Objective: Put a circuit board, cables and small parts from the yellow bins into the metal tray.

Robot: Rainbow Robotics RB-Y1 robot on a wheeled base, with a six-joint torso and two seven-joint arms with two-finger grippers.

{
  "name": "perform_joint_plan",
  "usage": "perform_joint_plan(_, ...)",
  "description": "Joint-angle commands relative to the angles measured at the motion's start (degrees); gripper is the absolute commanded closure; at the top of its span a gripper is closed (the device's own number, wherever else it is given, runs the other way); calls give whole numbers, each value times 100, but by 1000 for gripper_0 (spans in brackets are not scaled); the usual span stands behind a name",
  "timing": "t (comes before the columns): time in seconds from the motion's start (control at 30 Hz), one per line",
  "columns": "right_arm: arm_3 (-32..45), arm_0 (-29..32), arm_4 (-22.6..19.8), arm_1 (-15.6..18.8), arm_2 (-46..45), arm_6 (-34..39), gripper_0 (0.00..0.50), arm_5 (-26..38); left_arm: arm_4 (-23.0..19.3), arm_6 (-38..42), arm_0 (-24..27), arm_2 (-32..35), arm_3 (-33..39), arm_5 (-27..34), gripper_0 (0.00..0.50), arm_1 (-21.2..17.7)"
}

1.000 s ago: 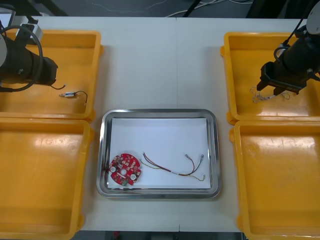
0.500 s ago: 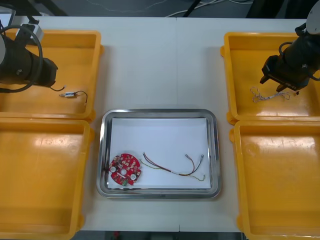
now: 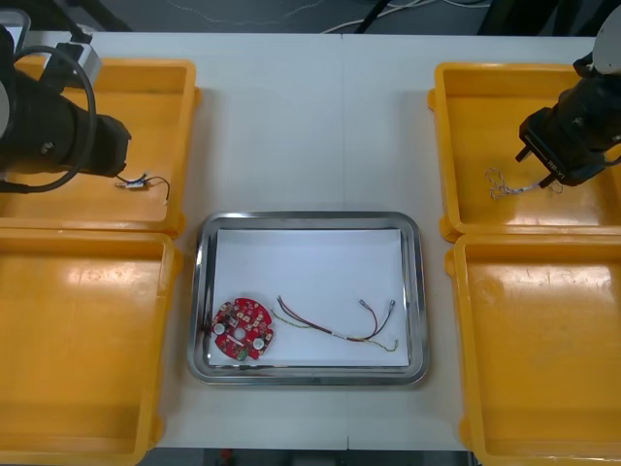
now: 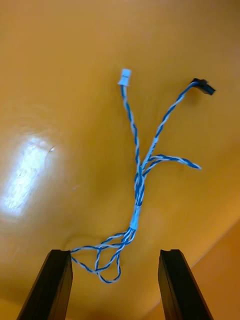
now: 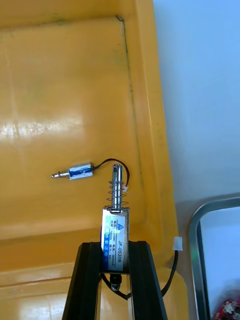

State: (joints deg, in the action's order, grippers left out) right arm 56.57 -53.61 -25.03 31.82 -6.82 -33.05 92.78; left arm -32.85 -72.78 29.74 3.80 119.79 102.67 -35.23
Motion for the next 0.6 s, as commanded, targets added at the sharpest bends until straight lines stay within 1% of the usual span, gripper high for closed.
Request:
perform_joint_plan(0.03,179,273,68,140,-65,150,0,-322,261,519,-258,-265,458,16,500,175)
perform_joint_plan(0.17,179,457,60,131,-74,115,0,-568,569,651,-443,-599,678,-54,500,280)
perform_joint_plan(0.3,179,571,51,96,-74,97,0,-717,692,933,-584,-924,810,-247,500,324)
perform_joint_plan(0.5,179,580,77,-9,-74,115,0,-726,1043,1249,-636,-1548,924,-379,500,447)
perform_joint_plan(0.6,179,580,86,-36,-74,106,0,-753,1158,1310,-672,-1751,933,-450,500,491)
